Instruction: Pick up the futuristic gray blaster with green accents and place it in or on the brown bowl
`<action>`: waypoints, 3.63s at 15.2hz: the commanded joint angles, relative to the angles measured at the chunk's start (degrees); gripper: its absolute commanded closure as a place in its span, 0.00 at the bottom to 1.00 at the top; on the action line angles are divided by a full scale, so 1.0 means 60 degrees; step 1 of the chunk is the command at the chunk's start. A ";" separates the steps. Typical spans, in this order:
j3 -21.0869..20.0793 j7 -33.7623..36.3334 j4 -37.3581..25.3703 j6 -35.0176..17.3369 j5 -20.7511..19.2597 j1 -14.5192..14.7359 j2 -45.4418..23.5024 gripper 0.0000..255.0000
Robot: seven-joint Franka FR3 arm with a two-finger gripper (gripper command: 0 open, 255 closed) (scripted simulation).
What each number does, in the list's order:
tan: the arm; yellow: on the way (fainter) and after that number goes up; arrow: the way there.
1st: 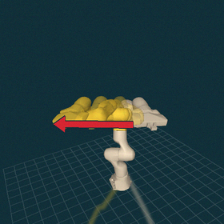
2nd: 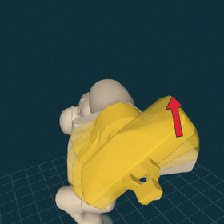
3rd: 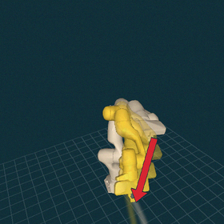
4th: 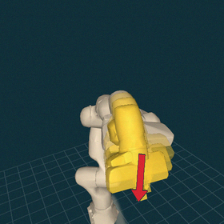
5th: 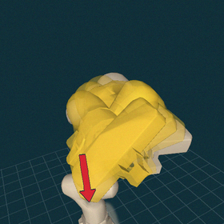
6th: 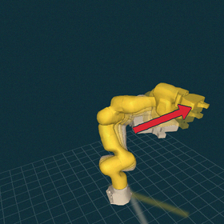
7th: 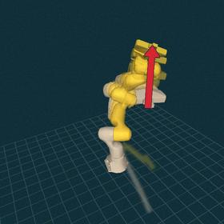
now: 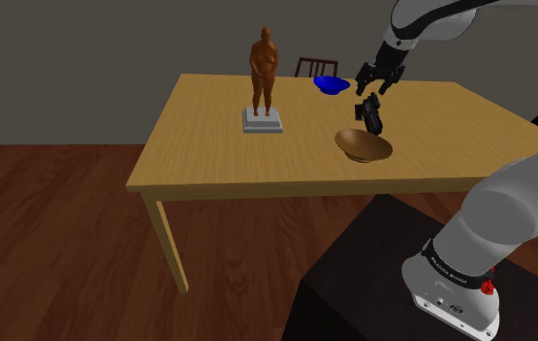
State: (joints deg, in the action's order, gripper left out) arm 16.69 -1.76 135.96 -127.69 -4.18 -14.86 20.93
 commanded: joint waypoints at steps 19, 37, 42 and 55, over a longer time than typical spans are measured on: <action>0.1472 -0.0881 -0.0603 -0.2675 0.1797 -0.0427 -0.2899 0.00; 0.1448 -0.0704 -0.0780 -0.2296 0.1585 -0.0449 -0.2668 1.00; 0.1394 -0.0462 -0.1120 -0.1659 0.1307 -0.0483 -0.2329 1.00; 0.1246 -0.0059 -0.2241 0.0004 0.0893 -0.0529 -0.1725 1.00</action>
State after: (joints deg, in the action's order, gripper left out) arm 24.23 -2.25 123.18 -128.50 1.29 -18.03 10.39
